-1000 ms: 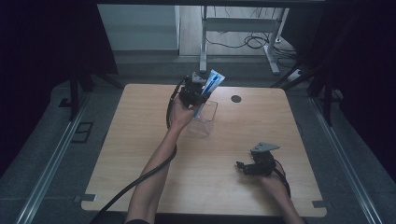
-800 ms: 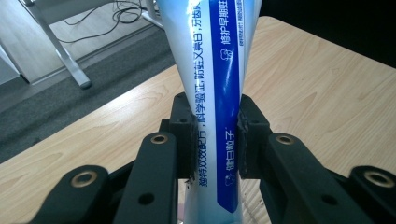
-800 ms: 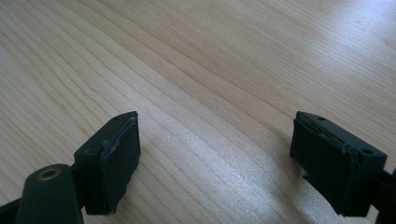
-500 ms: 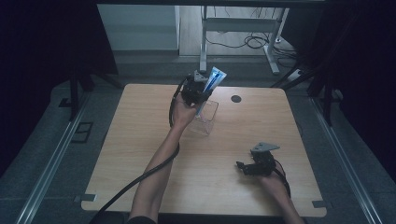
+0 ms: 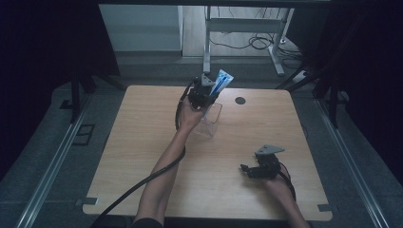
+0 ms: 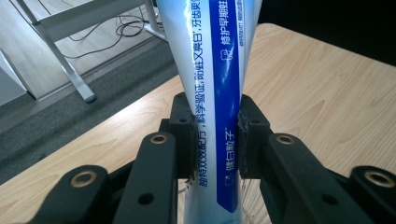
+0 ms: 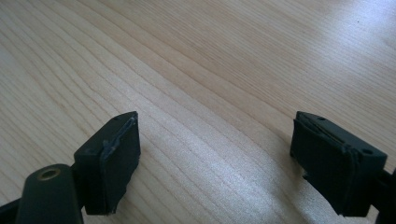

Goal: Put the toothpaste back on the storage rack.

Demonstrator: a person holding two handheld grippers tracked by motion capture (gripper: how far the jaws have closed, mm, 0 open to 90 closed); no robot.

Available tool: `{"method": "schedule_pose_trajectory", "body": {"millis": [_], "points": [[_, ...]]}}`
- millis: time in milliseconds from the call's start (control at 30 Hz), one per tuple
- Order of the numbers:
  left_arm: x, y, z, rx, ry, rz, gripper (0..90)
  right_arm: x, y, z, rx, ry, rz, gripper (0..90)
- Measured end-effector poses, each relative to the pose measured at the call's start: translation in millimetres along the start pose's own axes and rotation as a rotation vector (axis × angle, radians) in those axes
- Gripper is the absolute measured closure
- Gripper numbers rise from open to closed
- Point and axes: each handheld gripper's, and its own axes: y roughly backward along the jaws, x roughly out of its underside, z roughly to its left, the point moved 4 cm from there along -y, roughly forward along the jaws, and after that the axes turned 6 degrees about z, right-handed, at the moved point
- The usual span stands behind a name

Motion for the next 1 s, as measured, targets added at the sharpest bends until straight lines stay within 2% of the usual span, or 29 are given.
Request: {"method": "schedule_pose_trajectory", "body": {"millis": [333, 433, 600, 767, 1000], "points": [[13.4, -8.7, -9.4, -0.013, -0.04, 0.019, 71.8, 0.0, 0.0, 0.1, -0.001, 0.001, 0.001, 16.2], [16.8, -8.4, -11.3, -0.01, -0.049, 0.019, 71.4, 0.0, 0.0, 0.0, 0.0, 0.003, 0.0, 16.1], [22.0, -8.7, -15.1, -0.006, -0.093, 0.049, 70.6, 0.0, 0.0, 0.0, 0.0, 0.003, 0.0, 16.1], [24.8, -7.1, -17.4, 0.003, -0.096, 0.055, 70.1, 0.0, 0.0, 0.0, 0.0, 0.003, 0.0, 16.1], [28.0, -4.4, -23.5, 0.005, -0.134, 0.093, 69.3, 0.0, 0.0, 0.0, 0.0, 0.003, 0.0, 16.1]]}}
